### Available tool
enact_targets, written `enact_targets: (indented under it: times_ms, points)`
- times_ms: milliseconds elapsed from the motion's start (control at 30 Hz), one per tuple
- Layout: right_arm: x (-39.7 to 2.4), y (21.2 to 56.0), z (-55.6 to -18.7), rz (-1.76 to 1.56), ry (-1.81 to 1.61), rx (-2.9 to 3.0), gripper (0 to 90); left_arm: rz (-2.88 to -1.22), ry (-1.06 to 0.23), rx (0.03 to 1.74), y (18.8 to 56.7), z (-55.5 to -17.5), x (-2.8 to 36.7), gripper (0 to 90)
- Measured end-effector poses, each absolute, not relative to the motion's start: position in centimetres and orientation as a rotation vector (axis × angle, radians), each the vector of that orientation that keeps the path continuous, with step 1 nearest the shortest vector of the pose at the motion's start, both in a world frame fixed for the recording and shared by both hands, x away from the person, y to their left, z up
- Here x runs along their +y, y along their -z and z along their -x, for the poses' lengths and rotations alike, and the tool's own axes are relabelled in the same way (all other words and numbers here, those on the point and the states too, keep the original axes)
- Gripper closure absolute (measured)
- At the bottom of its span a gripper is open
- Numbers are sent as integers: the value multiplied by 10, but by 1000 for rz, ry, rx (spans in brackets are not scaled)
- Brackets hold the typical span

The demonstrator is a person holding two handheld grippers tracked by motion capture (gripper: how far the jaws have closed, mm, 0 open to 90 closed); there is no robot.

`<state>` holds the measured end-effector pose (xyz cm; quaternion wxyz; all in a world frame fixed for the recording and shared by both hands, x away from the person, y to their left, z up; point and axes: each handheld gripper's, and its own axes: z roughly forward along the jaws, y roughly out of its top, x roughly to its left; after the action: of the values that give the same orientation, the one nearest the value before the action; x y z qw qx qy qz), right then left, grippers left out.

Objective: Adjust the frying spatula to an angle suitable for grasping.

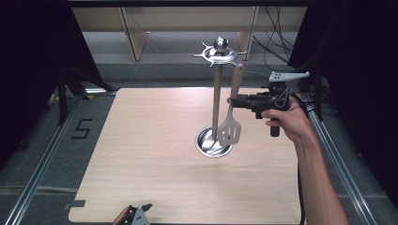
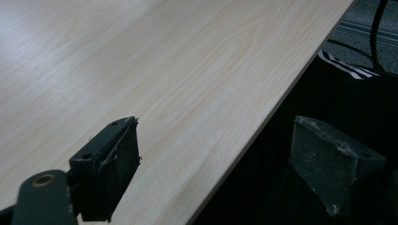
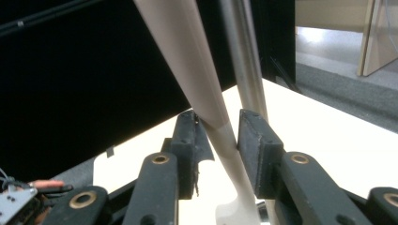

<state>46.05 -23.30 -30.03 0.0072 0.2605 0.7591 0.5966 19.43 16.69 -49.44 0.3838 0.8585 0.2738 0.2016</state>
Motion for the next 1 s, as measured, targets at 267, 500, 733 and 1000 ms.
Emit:
enact_targets:
  times_ms: [267,500,733,1000]
  points:
    - [-236,303,-464,-885,-1933,2339,650,-2189,-513,699,495,-194,167,154]
    - [-238,303,-461,-935,-1958,2323,642,-2205,-528,691,494,-195,167,154]
    - [-238,303,-457,-949,-1961,2319,637,-2220,-543,675,494,-196,168,154]
    - [-235,299,-455,-931,-1979,2305,599,-2221,-535,675,495,-196,168,154]
